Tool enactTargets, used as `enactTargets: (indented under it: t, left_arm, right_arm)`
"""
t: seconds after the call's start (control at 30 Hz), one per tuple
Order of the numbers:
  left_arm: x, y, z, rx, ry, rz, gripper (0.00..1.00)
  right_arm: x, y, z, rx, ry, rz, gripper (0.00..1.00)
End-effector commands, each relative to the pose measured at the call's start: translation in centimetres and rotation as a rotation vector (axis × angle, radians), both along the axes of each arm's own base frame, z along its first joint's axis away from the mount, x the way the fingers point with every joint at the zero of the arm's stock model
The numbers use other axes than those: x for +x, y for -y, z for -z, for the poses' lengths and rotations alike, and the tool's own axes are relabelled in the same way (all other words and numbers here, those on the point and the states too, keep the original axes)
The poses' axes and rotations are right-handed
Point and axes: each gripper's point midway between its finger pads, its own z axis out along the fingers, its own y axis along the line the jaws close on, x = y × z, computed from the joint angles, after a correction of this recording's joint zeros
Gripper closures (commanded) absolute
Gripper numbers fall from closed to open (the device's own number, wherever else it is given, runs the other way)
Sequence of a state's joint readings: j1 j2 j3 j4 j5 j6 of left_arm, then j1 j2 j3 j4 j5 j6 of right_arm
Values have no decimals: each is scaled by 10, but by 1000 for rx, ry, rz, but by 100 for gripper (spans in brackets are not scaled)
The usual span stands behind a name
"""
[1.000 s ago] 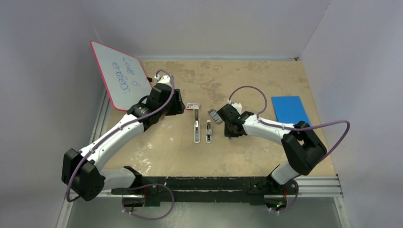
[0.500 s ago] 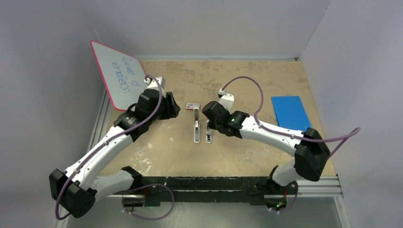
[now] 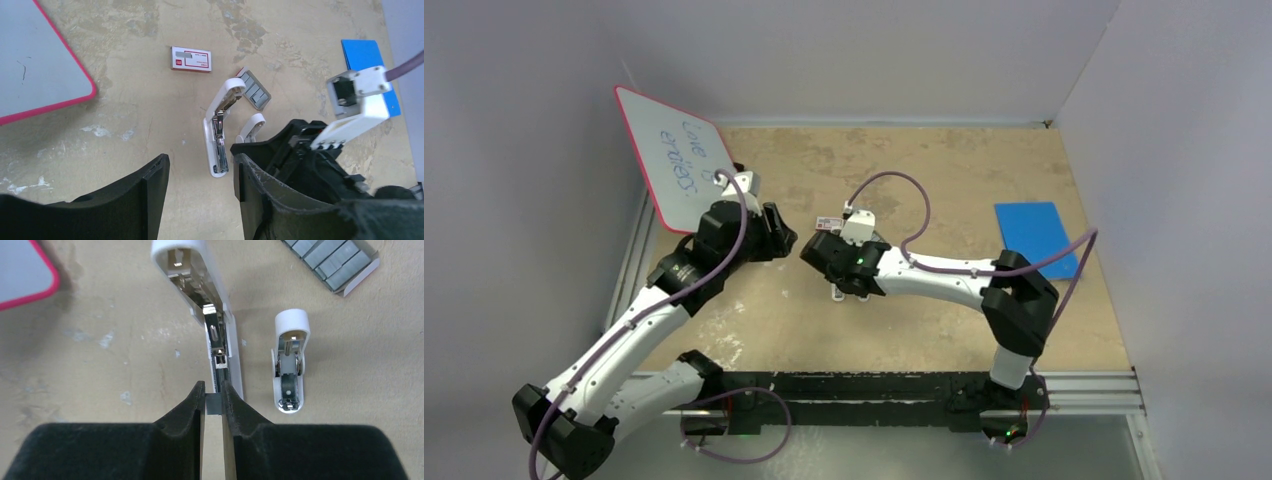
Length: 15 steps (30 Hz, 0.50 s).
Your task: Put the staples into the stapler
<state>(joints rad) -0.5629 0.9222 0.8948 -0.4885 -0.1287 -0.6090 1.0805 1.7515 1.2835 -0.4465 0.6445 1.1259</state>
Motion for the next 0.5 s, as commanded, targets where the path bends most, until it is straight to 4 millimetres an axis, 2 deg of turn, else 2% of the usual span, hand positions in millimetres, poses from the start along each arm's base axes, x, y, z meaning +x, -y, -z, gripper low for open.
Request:
enactTargets:
  t: [0.0,0.13,0.27,0.47]
  left_arm:
    - [0,-2,-14,-34,36,-15,50]
    - [1,-19,-21,-26,64,-100,50]
    - [-1,-19,-26,-38,88,-95,50]
    - [0,-17,-26,-32,81,-84,50]
  right_arm:
    - [6,-9,-9,13,33,29,84]
    - [4,-11,3,-8,17,12,84]
    - [5,-11,13,-39,7,7,84]
    - [8,-14,15,-72,9,-10,84]
